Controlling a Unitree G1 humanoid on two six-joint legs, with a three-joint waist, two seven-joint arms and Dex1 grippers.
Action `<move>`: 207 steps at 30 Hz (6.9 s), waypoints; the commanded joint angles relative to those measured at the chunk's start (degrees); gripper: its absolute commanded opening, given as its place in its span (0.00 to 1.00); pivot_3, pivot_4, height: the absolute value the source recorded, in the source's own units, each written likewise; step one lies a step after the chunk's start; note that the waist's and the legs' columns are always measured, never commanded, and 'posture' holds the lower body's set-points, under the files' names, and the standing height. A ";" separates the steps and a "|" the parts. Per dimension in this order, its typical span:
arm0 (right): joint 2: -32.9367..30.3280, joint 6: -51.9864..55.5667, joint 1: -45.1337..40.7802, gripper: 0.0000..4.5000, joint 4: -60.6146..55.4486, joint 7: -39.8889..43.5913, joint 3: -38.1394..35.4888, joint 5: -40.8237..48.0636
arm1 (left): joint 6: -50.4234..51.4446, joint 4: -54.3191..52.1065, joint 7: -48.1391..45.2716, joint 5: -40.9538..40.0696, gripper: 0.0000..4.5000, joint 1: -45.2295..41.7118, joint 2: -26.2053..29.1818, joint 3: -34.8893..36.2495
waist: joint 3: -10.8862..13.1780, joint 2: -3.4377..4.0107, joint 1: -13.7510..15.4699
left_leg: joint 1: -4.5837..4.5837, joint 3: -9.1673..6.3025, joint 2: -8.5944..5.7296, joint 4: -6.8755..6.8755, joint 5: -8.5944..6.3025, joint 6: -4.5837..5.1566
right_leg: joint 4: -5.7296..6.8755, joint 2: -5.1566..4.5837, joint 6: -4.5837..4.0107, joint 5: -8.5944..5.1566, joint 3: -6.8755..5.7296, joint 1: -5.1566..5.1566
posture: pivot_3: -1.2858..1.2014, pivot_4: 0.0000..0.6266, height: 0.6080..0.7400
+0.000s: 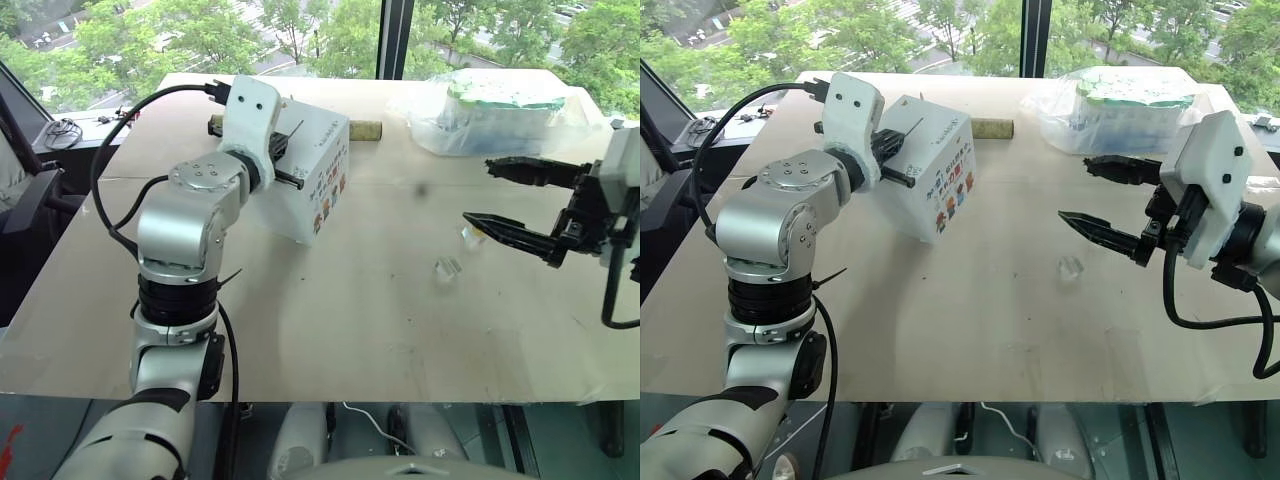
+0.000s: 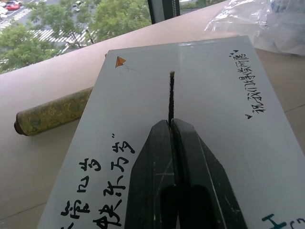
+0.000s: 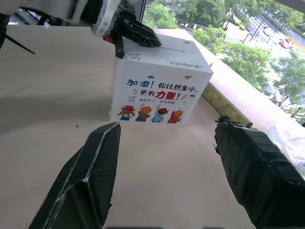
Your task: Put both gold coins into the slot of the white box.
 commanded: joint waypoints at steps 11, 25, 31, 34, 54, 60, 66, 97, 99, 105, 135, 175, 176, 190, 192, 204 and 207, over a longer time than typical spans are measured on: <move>1.29 -0.33 -5.35 0.75 1.69 -6.90 -3.45 11.32 | -1.59 -0.89 -0.33 -0.53 0.00 -0.35 -0.70 1.04 | 0.00 -0.01 0.04 | -0.03 -0.03 0.00 0.02 0.00 0.00 | 0.00 -0.03 0.00 0.00 -0.05 0.00 | 0.52 0.24 1.00; 0.96 0.23 -1.25 0.77 1.90 -8.81 -2.83 10.37 | -2.41 -7.51 -3.77 -6.16 0.68 0.61 -2.32 4.81 | 0.01 -0.01 -0.03 | -0.05 0.00 0.01 0.02 0.00 0.00 | 0.00 -0.04 0.00 0.00 -0.02 -0.01 | 0.52 0.24 1.00; 4.10 7.34 1.34 0.77 9.37 -19.80 12.78 -4.61 | -9.84 -13.38 -26.54 -27.96 0.68 9.40 -2.27 10.91 | -0.04 0.00 -0.19 | -0.02 0.06 0.05 0.08 0.01 -0.02 | 0.03 -0.21 0.00 0.00 0.01 -0.02 | 0.52 0.24 1.00; 9.54 8.95 -1.49 0.77 17.49 -24.07 18.44 -11.51 | -13.65 -14.85 -33.75 -30.62 0.68 15.18 1.89 8.39 | -0.02 0.07 -0.94 | 0.06 0.04 0.05 0.08 0.01 -0.02 | 0.05 -0.13 -0.01 0.00 0.08 0.01 | 0.52 0.24 1.00; 23.96 9.68 -8.66 0.51 33.88 -23.03 19.52 -27.68 | -19.23 -14.05 -39.10 -34.54 0.69 19.90 10.59 3.80 | 0.00 0.11 -1.43 | 0.02 0.04 0.01 0.05 -0.01 0.02 | 0.05 0.10 0.00 0.01 0.12 -0.03 | 0.52 0.24 1.00; 25.14 9.99 -8.98 0.03 34.01 -21.90 19.02 -29.04 | -20.07 -13.95 -38.55 -34.85 0.69 20.22 11.09 3.51 | 0.00 0.11 -1.42 | 0.02 0.04 0.01 0.05 -0.01 0.02 | 0.05 0.10 0.00 0.01 0.11 -0.03 | 0.52 0.24 1.00; 25.48 10.54 -8.81 0.01 33.40 -20.78 18.15 -30.16 | -20.46 -14.07 -37.73 -34.99 0.69 20.61 11.04 3.42 | 0.00 0.11 -1.42 | 0.02 0.04 0.01 0.05 -0.02 0.03 | 0.04 0.10 0.00 0.01 0.11 -0.03 | 0.52 0.24 1.00; 22.63 18.55 -15.69 0.00 4.98 -16.40 7.41 22.08 | -6.62 -1.28 -25.04 -59.43 0.31 7.23 3.16 8.08 | 0.02 0.11 -1.57 | 0.02 -0.04 0.02 0.04 -0.14 0.24 | 0.04 0.07 0.00 0.01 0.04 -0.01 | 0.52 0.24 1.00; 21.83 17.90 -16.75 0.00 4.87 -16.92 8.53 23.31 | -6.76 -0.99 -25.69 -59.47 0.31 6.80 3.18 7.56 | 0.02 0.11 -1.55 | 0.00 -0.04 0.02 0.04 -0.13 0.23 | 0.02 0.07 0.00 0.01 0.04 -0.02 | 0.52 0.24 1.00; 19.76 15.92 -18.09 0.00 5.53 -17.69 10.26 24.21 | -5.43 0.00 -26.17 -62.47 0.31 5.43 2.92 7.50 | 0.02 0.11 -1.53 | 0.00 -0.03 0.02 0.03 -0.05 0.08 | 0.01 0.07 0.00 0.01 0.05 -0.02 | 0.52 0.24 1.00; 15.15 10.09 -16.57 0.00 5.51 -19.25 12.52 31.13 | -2.63 -0.47 -29.04 -67.02 0.33 6.61 6.89 6.74 | 0.02 0.10 -1.51 | -0.01 -0.03 0.03 0.02 -0.06 0.10 | -0.01 0.06 0.00 0.01 0.05 -0.02 | 0.52 0.24 1.00; 10.84 10.28 -15.98 0.00 4.47 -15.98 15.59 35.68 | -9.91 -1.00 -44.46 -54.25 0.02 5.27 9.55 1.15 | 0.04 0.10 -1.49 | -0.02 -0.03 0.03 0.01 -0.15 0.25 | -0.04 0.06 0.00 0.00 0.04 -0.03 | 0.52 0.24 1.00; 10.77 10.20 -15.93 0.00 4.44 -16.02 15.61 35.79 | -9.95 -0.95 -44.61 -54.16 0.02 5.27 9.52 1.12 | 0.04 0.10 -1.49 | -0.02 -0.03 0.03 0.01 -0.15 0.25 | -0.04 0.06 0.00 0.00 0.04 -0.03 | 0.52 0.24 1.00; 10.46 9.80 -15.98 0.00 4.40 -16.43 15.87 37.13 | -12.06 -1.22 -45.55 -51.30 0.48 5.56 8.57 0.22 | 0.04 0.09 -1.49 | -0.02 -0.04 0.04 0.01 -0.15 0.26 | -0.04 0.06 0.00 0.00 0.04 -0.03 | 0.52 0.24 1.00; 10.43 9.74 -15.98 0.00 4.36 -16.44 15.91 37.13 | -12.22 -1.47 -45.82 -51.15 0.48 5.77 8.54 0.15 | 0.04 0.09 -1.49 | -0.02 -0.04 0.04 0.01 -0.15 0.26 | -0.05 0.06 0.00 0.00 0.04 -0.03 | 0.52 0.24 1.00; 10.55 9.45 -16.14 0.00 4.13 -16.32 16.26 36.15 | -11.39 -0.77 -46.82 -51.81 0.01 6.14 8.58 0.49 | 0.04 0.09 -1.49 | -0.02 -0.04 0.04 0.01 -0.15 0.26 | -0.05 0.06 0.00 0.00 0.04 -0.03 | 0.52 0.24 1.00; 10.51 9.36 -16.16 0.00 3.94 -16.10 16.40 35.82 | -10.89 -0.61 -46.32 -52.46 0.01 6.02 8.48 0.70 | 0.04 0.09 -1.50 | -0.02 -0.04 0.04 0.01 -0.15 0.26 | -0.05 0.06 0.00 0.00 0.04 -0.03 | 0.52 0.24 1.00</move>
